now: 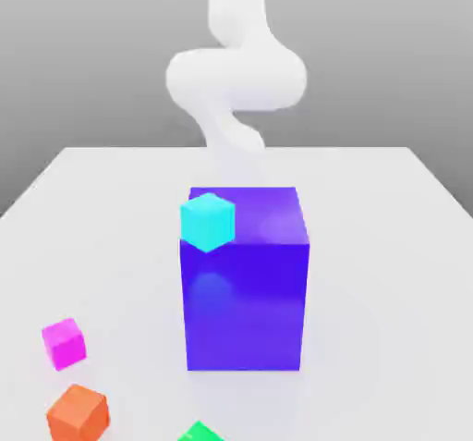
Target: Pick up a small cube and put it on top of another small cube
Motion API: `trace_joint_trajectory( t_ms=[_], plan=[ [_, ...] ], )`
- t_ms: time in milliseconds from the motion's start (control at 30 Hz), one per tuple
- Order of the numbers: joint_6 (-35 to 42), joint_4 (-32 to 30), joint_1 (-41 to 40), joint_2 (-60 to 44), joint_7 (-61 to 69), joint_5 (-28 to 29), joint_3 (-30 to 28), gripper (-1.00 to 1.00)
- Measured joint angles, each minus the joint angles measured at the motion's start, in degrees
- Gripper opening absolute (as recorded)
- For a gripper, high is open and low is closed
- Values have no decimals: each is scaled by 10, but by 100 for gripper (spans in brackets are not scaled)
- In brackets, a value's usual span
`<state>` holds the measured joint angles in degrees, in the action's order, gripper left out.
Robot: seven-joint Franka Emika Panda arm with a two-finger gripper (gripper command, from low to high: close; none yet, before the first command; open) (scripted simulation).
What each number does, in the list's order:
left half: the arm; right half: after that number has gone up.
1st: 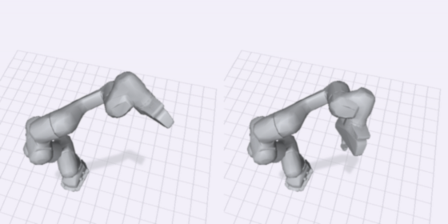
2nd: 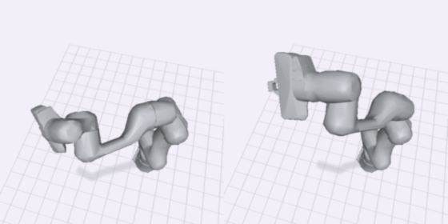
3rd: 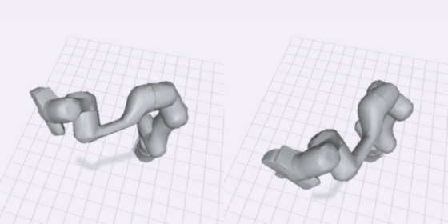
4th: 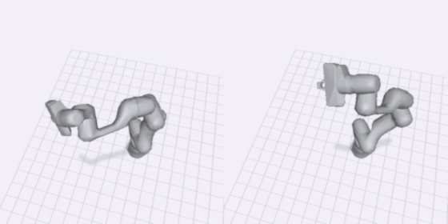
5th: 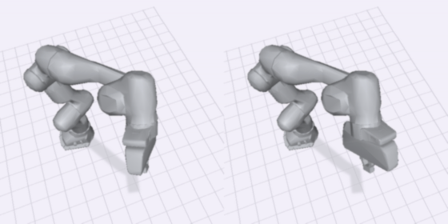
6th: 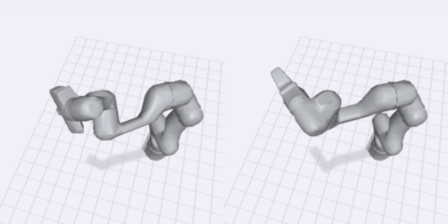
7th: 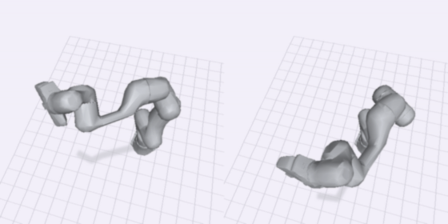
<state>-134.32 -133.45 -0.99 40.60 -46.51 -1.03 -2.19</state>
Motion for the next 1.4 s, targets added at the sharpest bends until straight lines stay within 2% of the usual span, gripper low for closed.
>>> trace_joint_trajectory(
  t_ms=[467, 767, 833, 967, 1000, 1233, 1400],
  plan=[
    [-143, -94, -65, -295, -34, -64, -115, 0],
    [-234, -154, -136, -479, -67, -88, -163, 0],
    [-260, -157, -149, -520, -61, -103, -160, 0],
    [-322, -141, -198, -604, -18, -163, -102, 0],
    [-335, -138, -211, -621, -10, -174, -87, -100],
    [-337, -137, -214, -623, -9, -174, -83, -100],
    [-268, -159, -174, -531, -69, -95, -141, -100]
  ],
)
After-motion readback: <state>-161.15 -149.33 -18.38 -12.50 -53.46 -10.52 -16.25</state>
